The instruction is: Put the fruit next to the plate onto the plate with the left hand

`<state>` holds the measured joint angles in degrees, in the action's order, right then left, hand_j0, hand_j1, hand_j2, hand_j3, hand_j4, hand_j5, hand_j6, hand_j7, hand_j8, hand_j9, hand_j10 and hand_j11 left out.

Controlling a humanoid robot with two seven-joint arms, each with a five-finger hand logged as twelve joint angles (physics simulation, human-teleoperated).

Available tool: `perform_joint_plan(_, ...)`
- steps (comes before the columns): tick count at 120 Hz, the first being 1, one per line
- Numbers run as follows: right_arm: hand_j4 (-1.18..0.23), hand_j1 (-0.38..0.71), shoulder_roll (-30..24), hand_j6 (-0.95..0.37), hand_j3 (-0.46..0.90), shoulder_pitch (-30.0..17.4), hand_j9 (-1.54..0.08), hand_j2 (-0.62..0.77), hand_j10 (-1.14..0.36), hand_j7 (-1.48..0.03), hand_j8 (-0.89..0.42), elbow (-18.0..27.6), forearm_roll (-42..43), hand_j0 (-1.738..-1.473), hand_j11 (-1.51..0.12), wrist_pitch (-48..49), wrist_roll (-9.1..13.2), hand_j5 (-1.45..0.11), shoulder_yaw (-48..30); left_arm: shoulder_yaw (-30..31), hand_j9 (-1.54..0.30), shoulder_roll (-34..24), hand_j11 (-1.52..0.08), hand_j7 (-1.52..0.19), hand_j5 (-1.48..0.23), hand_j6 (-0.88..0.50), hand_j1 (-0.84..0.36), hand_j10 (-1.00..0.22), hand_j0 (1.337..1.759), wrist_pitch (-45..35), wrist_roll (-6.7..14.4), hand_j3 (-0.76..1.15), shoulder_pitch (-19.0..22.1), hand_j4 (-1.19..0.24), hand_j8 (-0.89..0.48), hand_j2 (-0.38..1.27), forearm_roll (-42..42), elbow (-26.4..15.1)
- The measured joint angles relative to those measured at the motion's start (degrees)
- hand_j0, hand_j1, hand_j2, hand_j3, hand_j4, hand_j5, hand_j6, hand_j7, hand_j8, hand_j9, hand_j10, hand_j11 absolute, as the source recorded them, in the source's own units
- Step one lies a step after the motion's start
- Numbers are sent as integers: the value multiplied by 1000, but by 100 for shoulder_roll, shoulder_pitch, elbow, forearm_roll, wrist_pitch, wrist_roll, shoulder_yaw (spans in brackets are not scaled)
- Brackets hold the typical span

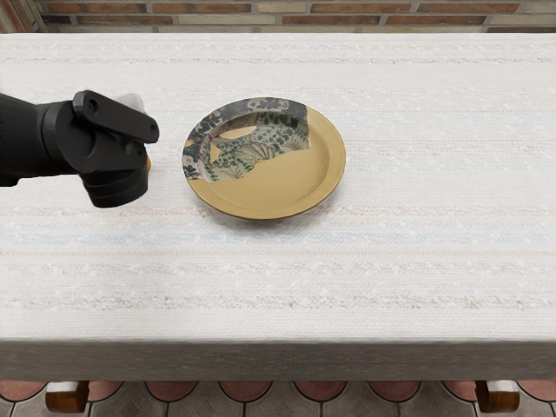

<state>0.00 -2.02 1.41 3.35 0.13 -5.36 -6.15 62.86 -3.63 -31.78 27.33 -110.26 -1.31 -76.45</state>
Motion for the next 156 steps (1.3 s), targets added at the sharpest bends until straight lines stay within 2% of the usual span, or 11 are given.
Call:
perform_joint_plan(34, -39, -303, 0, -39, 0, 0, -50, -7, -39, -50, -39, 0, -1, -1658, -50, -2, 0, -50, 0, -73, -318, 355, -318, -318, -318, -246, 56, -245, 1658, -1, 0, 0, 728, -246, -246, 50, -7, 885)
perform_joint_plan(73, -39, -303, 0, -39, 0, 0, -50, -7, -39, -50, -39, 0, -1, -1658, -50, -2, 0, -50, 0, -35, -318, 363, -318, -318, -318, -246, 56, -246, 1658, 47, 0, 0, 1465, -246, -246, 50, 1, 1904)
perform_joint_plan(121, -39, -303, 0, -39, 0, 0, -50, -7, -39, -50, -39, 0, 0, -1658, -50, -1, 0, -50, -1, -80, -318, 363, -318, -318, -318, -247, 56, -246, 1658, 656, -15, 0, 1917, -246, -247, 50, 48, 2541)
perform_joint_plan(156, -39, -303, 0, -39, 0, 0, -50, -7, -39, -50, -39, 0, 0, -1658, -50, -1, 0, -50, 0, -213, -320, 363, -320, -320, -320, -249, 55, -248, 1658, 1064, -17, 0, 2043, -248, -249, 51, 75, 2909)
